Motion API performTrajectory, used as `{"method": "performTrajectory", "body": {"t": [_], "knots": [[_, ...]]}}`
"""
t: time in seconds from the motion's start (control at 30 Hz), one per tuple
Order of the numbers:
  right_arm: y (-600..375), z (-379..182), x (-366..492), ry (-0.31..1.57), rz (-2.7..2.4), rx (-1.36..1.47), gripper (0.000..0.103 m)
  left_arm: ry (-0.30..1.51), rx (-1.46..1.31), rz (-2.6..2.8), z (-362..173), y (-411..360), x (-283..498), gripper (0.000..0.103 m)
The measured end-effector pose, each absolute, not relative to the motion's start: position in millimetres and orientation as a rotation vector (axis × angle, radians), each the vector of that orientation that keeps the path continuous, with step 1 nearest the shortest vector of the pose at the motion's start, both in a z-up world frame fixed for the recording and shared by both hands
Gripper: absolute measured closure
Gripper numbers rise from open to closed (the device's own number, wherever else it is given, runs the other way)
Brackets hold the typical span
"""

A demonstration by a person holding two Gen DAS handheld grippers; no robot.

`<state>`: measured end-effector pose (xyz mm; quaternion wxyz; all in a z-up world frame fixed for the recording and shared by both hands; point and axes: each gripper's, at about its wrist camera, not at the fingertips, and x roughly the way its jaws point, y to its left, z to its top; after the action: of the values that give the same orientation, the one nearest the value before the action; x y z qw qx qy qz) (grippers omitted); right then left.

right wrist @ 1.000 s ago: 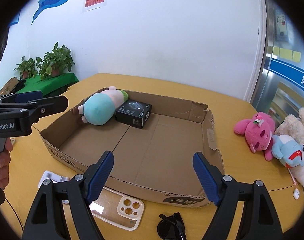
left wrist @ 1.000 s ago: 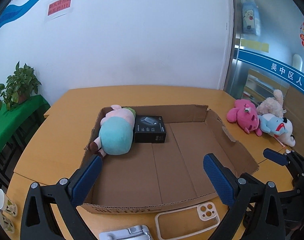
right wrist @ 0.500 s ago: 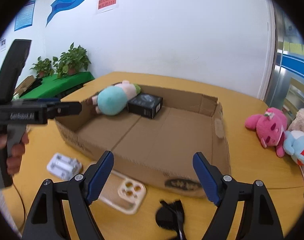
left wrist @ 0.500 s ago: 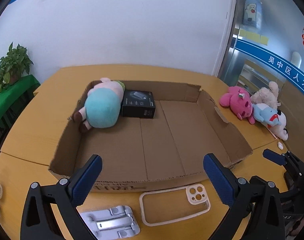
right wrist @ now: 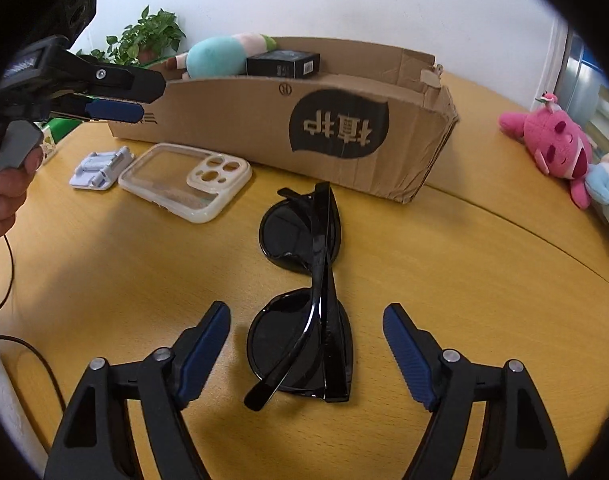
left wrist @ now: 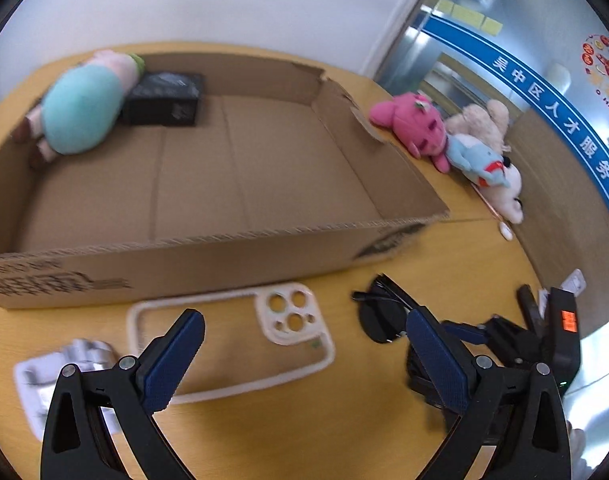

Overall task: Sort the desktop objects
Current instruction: 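Withdraw both grippers and move the right gripper toward the black sunglasses, then grasp the black sunglasses with the right gripper while the left gripper grasps them too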

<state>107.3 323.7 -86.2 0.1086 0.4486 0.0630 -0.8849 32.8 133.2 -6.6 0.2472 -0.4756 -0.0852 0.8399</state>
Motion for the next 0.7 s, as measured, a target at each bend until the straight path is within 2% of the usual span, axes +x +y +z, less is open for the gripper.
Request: {"method": "performTrajectory", "body": {"t": [0.07,0.13,0.23,0.3,0.47,0.5,0.53,0.6,0.7], "knots": [[320,-89,110,0.167,-2.616,1.315,0.044,-0.273,-1.304,2.212,-13,147,31,0.003],[314,-88,115,0.183,-2.631,1.303,0.049,-0.301,-1.316,2.148,-18,160,29,0.007],[303,-88,125,0.165,-2.655,1.307,0.049,-0.329,-1.331,2.058,-29,183,26,0.014],[298,-89,130,0.153,-2.669,1.3,0.049,-0.343,-1.37,1.986,-39,197,24,0.031],[289,-88,139,0.095,-2.706,1.29,0.049,-0.345,-1.414,1.873,-57,221,28,0.05],[289,-88,138,0.081,-2.708,1.291,0.049,-0.34,-1.422,1.86,-61,225,30,0.06],[289,-88,138,0.067,-2.71,1.293,0.049,-0.341,-1.426,1.85,-62,227,31,0.064],[288,-87,138,0.061,-2.708,1.292,0.049,-0.326,-1.435,1.844,-65,230,34,0.079],[286,-85,137,0.062,-2.712,1.286,0.049,-0.314,-1.428,1.862,-62,230,35,0.081]]}}
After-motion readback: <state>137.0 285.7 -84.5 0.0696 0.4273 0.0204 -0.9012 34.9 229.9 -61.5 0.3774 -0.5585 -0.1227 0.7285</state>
